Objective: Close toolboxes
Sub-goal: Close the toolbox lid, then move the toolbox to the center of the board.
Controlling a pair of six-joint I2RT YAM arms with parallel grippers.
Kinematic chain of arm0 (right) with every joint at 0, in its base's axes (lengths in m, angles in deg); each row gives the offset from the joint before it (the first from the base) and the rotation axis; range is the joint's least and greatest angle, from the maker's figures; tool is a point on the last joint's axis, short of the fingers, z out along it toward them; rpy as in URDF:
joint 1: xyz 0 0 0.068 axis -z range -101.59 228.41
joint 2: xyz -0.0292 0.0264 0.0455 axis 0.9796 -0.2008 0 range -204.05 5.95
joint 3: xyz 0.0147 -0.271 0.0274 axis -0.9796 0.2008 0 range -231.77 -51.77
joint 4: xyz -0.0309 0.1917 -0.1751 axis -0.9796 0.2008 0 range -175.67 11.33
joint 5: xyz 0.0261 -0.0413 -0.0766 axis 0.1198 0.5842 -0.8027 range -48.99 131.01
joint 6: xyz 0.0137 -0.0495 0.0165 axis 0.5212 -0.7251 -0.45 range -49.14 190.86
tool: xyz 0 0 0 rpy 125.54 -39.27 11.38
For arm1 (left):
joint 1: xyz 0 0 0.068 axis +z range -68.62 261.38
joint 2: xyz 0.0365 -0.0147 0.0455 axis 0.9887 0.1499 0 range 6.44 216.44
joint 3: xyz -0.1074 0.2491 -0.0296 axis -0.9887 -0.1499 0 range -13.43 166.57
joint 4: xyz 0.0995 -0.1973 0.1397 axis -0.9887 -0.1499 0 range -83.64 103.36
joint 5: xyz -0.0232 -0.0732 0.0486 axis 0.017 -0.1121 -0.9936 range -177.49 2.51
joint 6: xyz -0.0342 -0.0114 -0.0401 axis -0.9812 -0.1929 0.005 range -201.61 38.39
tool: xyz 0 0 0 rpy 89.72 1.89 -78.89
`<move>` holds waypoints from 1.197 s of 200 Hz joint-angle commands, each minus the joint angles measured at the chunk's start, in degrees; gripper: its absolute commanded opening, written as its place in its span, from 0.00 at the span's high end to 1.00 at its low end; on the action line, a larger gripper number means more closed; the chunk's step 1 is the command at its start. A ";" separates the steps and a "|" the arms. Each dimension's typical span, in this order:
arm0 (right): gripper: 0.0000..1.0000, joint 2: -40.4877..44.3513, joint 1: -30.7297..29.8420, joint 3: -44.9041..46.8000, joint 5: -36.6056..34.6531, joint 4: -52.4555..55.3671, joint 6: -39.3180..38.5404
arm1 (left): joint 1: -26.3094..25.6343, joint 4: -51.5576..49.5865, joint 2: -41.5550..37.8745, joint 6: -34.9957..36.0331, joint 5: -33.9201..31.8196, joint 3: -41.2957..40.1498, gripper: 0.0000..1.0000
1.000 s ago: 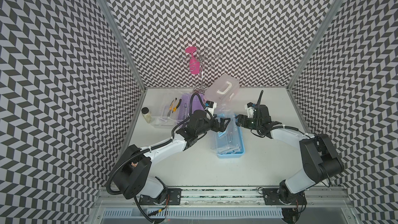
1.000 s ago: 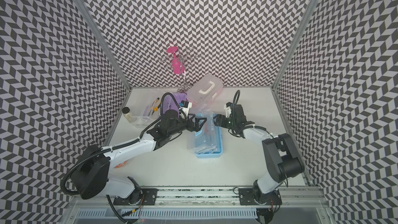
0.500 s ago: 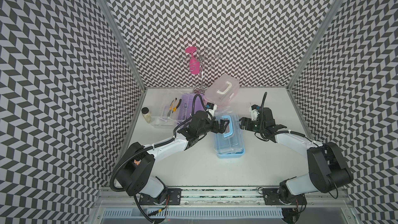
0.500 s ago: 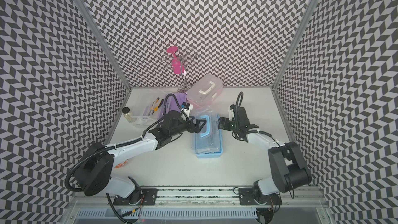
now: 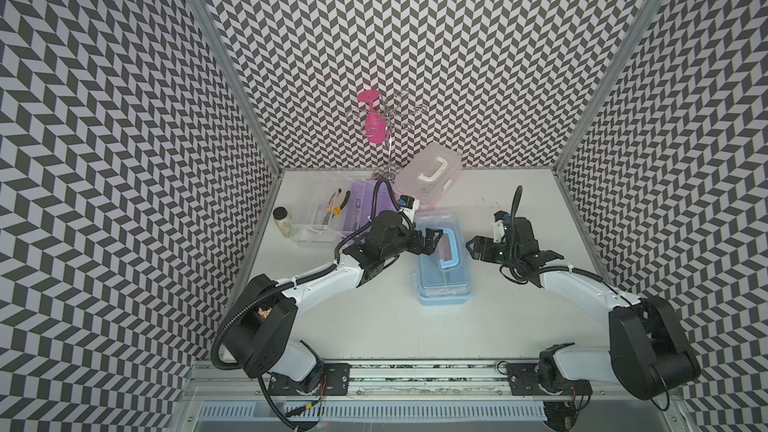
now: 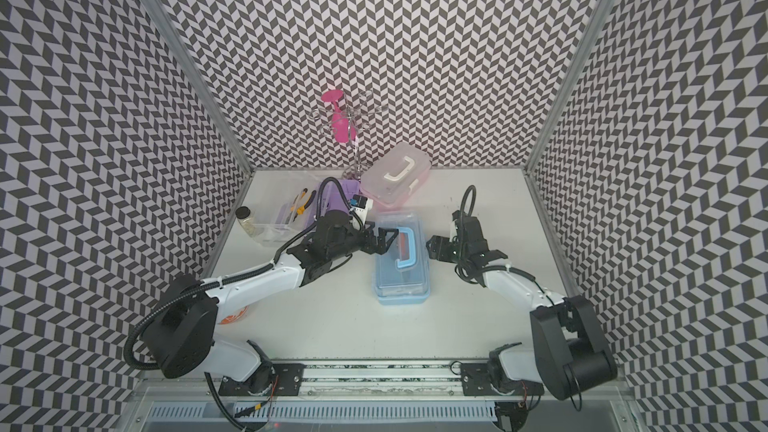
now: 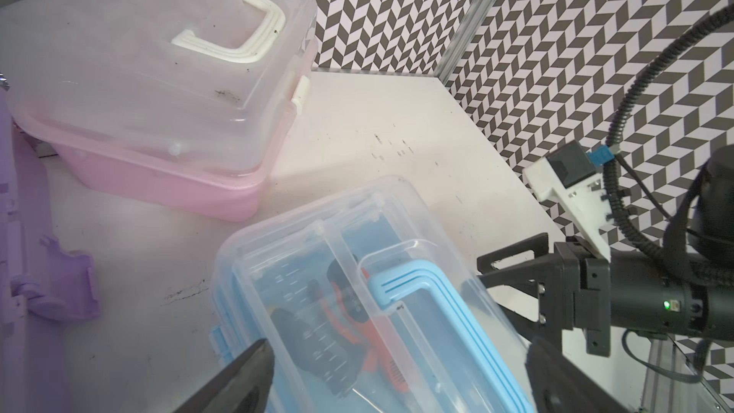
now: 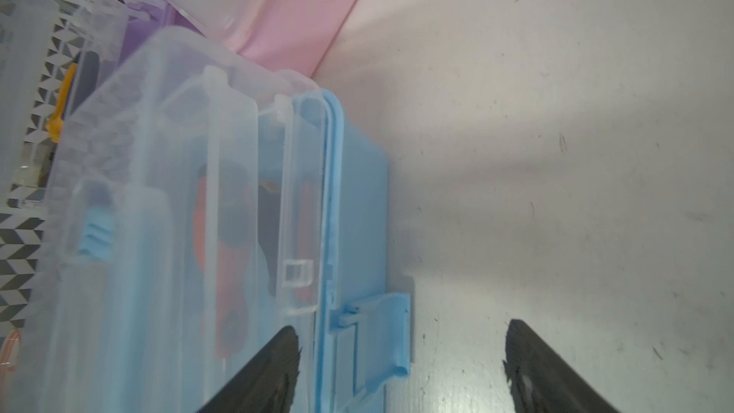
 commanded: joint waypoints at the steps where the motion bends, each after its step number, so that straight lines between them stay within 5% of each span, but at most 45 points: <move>1: 0.19 2.76 -0.64 1.35 -2.94 -0.04 -1.00 | -0.92 -3.13 -1.34 0.85 -2.90 2.27 0.01; 107: 0.19 -2.46 -8.92 0.30 6.09 -11.00 4.90 | -3.80 -14.51 2.26 6.54 -12.70 8.51 0.01; 174: 0.19 2.28 -9.39 3.74 -2.13 -9.29 3.27 | -4.73 -20.86 4.06 9.36 -20.42 10.31 0.01; 239: 0.20 4.07 -12.63 13.64 -8.66 -16.08 2.16 | -4.73 -21.18 6.25 10.04 -19.87 10.55 0.01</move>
